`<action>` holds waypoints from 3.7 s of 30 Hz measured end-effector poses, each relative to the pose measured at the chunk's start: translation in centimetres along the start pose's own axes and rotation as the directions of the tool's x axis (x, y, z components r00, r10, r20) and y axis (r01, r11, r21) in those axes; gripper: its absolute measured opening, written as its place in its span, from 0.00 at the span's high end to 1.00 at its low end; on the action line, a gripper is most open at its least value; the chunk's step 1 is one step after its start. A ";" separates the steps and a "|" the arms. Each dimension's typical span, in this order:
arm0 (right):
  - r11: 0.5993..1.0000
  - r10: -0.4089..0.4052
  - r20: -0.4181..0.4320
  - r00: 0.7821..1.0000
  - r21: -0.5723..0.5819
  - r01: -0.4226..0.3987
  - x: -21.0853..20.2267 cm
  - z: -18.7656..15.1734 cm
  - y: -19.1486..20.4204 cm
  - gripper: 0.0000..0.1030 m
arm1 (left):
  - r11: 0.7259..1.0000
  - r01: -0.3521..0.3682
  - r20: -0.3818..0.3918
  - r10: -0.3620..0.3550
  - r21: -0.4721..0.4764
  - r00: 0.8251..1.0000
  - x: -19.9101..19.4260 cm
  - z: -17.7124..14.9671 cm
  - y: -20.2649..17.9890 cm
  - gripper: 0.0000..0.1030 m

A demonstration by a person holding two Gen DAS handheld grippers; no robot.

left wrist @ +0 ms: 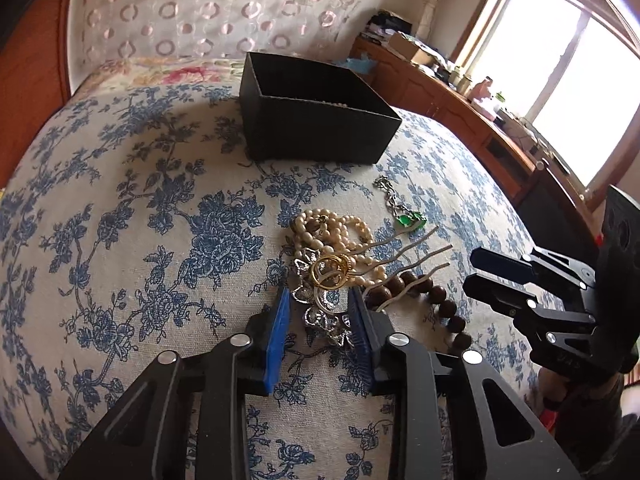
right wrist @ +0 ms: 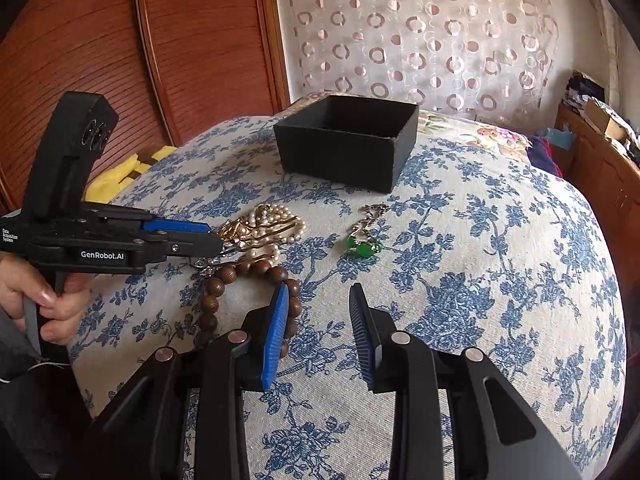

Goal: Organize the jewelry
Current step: 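Return the left tool to the pile and grasp the silver ornate hairpin, then lift the silver hairpin with the left tool while the right tool approaches the gold ring, then grasp the gold ring with the right tool while the left carries the hairpin toward the box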

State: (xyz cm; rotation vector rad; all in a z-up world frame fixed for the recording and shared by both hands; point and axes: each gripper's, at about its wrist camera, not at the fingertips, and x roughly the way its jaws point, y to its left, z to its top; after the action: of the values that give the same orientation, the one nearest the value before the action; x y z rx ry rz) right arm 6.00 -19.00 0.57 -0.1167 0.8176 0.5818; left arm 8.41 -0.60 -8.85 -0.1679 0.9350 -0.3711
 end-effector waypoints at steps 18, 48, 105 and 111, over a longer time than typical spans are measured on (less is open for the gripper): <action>1.000 -0.017 0.004 1.000 0.007 0.017 -0.2 0.1 -0.7 0.67 | 0.973 -0.142 0.174 0.111 0.179 0.978 -4.1 3.2 -4.4 0.99; 0.995 0.081 0.096 0.992 0.053 -0.086 0.9 4.2 1.3 0.67 | 0.940 -0.225 0.259 0.157 0.258 0.953 -5.9 3.5 -6.7 0.99; 0.994 -0.104 -0.063 0.993 -0.048 0.101 2.6 4.3 -3.2 0.73 | 0.954 -0.212 0.259 0.154 0.213 0.953 -5.1 4.3 -4.1 0.99; 0.993 -0.080 -0.005 0.997 -0.084 0.079 2.5 8.1 -3.0 0.73 | 0.952 -0.223 0.295 0.157 0.208 0.943 -5.3 7.0 -3.8 0.99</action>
State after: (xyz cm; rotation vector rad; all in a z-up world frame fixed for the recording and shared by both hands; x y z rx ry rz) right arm 14.25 -17.86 3.98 -0.2276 0.7928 0.5407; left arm 10.36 -2.25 0.41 0.0915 0.6181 -0.2682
